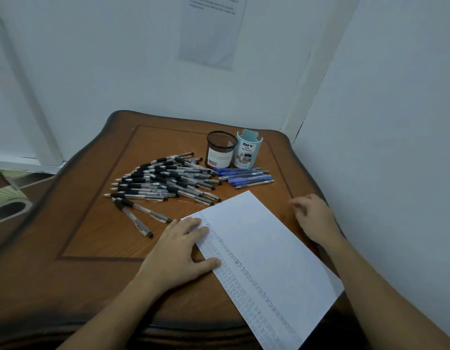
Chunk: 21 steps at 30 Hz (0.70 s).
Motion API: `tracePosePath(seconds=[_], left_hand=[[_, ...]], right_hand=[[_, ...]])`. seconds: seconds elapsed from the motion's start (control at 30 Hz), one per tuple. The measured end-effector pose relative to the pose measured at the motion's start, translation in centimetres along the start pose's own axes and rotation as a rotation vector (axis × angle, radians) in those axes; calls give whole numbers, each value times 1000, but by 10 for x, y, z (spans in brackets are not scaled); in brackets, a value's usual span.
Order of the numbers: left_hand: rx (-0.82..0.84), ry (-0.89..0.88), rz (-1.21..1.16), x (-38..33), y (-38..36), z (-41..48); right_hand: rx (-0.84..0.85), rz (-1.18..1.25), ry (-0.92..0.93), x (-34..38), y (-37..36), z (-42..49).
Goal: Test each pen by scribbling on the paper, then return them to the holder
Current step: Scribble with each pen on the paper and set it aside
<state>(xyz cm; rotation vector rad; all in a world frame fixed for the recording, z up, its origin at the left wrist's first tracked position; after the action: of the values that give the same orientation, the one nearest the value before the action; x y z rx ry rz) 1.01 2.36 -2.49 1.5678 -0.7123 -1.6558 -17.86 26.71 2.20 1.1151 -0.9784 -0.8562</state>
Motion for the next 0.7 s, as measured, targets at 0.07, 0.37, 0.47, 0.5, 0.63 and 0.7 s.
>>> tracePosePath(seconds=[0.07,0.37,0.47,0.5,0.63,0.7], left_hand=[[13,4,25,0,0,0],[12,5,10,1,0,-1],[11,2,20,2,0,0],[10,1,24,1,0,0],[5,-2,13,0,1,0],[18,4,17,0,1,-1]], right_hand=[[47,-21,126,40,-19,20],[36,17,210,100,-48,73],[59,-105,246,99,-48,75],[70,-172,271,100,-47,75],[46,-107,297,107,-22,65],[34,57,284,108,-7,53]])
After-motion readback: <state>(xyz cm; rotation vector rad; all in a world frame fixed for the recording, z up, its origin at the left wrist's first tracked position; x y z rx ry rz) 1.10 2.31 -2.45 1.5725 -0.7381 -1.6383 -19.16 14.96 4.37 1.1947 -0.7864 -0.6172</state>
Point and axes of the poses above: each hand's wrist, its own z-axis towards the middle knuckle, its own y-axis out of the back of the hand, x = y × z, the point moved 9 cm from there along z, towards the middle knuckle, and after that the axes turned 10 degrees about -z, right-handed, at the moved point
